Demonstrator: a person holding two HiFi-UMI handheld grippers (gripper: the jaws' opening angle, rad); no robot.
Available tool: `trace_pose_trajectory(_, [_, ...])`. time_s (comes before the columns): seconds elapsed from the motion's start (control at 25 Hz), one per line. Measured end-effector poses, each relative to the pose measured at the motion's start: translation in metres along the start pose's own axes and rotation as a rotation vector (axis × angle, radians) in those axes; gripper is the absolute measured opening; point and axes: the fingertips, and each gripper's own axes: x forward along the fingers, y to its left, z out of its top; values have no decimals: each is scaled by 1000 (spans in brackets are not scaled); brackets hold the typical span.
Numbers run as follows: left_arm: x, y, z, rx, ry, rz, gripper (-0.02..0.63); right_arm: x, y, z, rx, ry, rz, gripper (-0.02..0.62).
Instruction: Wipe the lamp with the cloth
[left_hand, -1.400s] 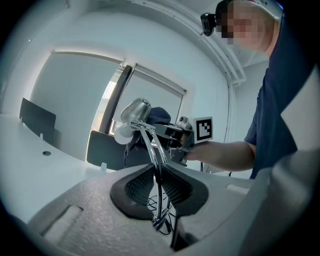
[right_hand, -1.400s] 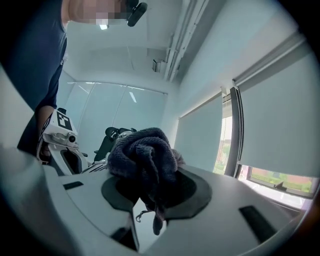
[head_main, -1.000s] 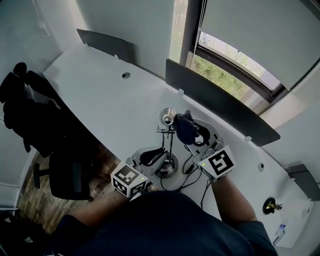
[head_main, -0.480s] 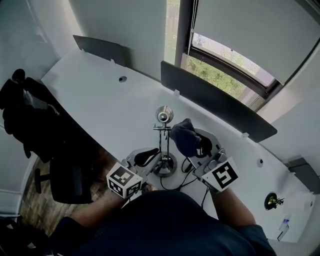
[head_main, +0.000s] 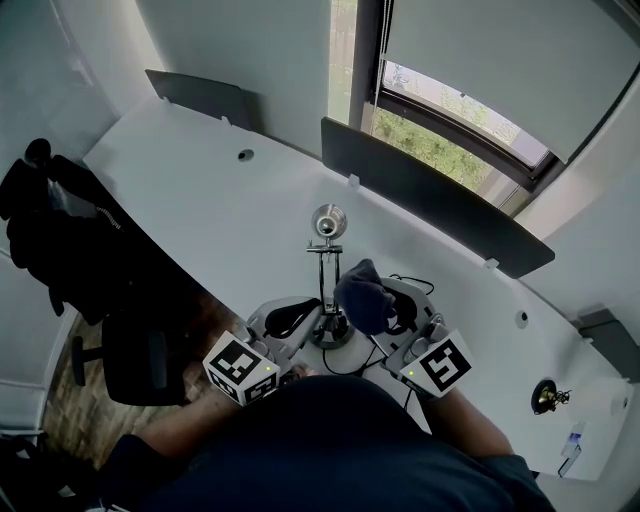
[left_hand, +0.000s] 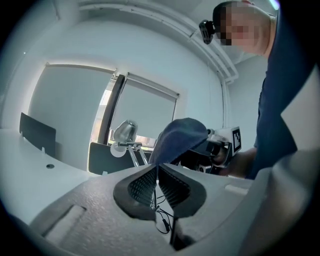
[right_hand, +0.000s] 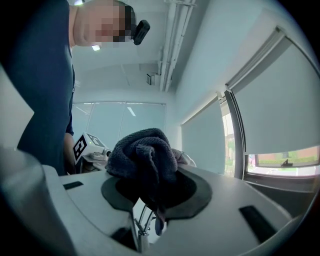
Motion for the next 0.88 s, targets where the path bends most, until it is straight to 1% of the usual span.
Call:
trace_pose_trajectory(0.12, [-3,-7,3,10,-15,-8,8,-1,9,-7,22,7,10,129])
trace_pose_trajectory(0.44, [-7,-15,1,23,-45,-20,8,-4,25,-35,90,56,18,129])
trace_pose_trajectory(0.64, [-7,-21,1,30,-44,-38,6,-4,36,-53,130,97,43,129])
trace_pose_trajectory(0.88, [-5,-24,1,62,-42,-52,8,-4,42,-57,140,104,58,128])
